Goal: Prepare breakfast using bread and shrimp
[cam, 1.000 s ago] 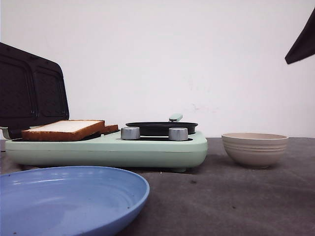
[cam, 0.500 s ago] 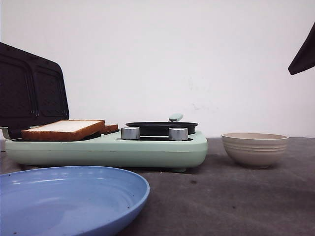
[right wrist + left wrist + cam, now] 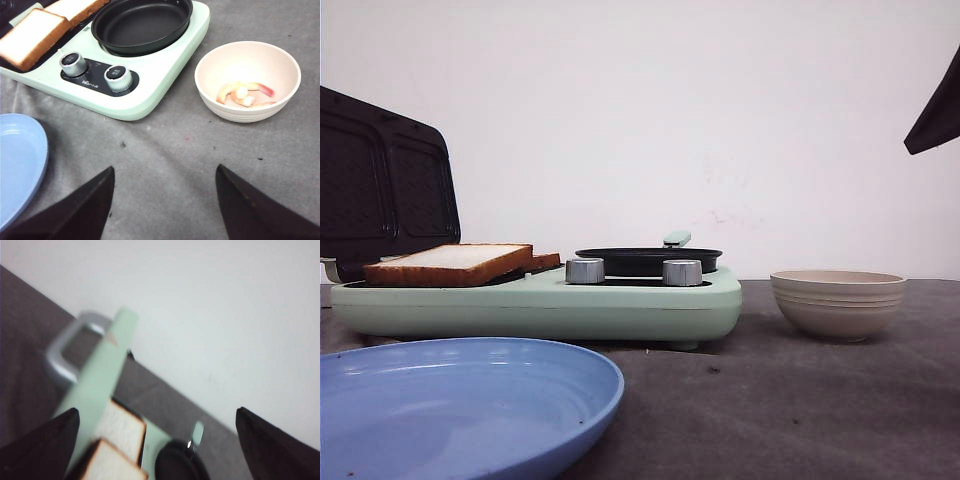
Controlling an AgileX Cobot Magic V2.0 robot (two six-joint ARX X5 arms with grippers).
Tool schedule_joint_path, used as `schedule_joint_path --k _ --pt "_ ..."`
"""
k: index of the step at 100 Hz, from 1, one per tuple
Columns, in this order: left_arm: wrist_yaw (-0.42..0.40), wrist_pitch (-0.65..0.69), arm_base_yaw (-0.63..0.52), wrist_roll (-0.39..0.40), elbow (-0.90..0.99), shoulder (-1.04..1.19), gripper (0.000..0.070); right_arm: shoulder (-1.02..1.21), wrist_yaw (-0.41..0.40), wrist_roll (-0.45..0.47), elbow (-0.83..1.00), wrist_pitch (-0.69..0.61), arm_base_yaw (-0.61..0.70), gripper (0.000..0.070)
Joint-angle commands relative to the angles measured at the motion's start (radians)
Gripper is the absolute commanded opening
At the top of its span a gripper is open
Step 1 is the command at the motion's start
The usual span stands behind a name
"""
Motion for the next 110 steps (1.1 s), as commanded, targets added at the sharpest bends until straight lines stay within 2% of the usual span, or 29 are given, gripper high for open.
schedule_joint_path --k 1,12,18,29,63,110 --pt "0.074 0.041 0.05 -0.062 0.026 0.068 0.0544 0.002 0.0 0.008 0.003 0.005 0.004 0.0387" --pt "0.117 0.138 0.101 -0.166 0.043 0.158 0.0542 0.002 0.0 0.008 0.003 0.008 0.004 0.0387" --pt "0.141 0.189 0.122 -0.217 0.05 0.207 0.0515 0.002 0.0 0.008 0.003 0.008 0.004 0.0387" --pt "0.181 0.243 0.13 -0.259 0.07 0.296 0.0505 0.002 0.0 0.008 0.003 0.009 0.004 0.0387" --pt "0.264 0.303 0.123 -0.26 0.087 0.502 0.0508 0.002 0.0 0.008 0.003 0.01 0.004 0.0387" --pt "0.294 0.376 0.11 -0.26 0.088 0.63 0.0491 0.002 0.003 0.008 0.003 0.01 0.004 0.0387"
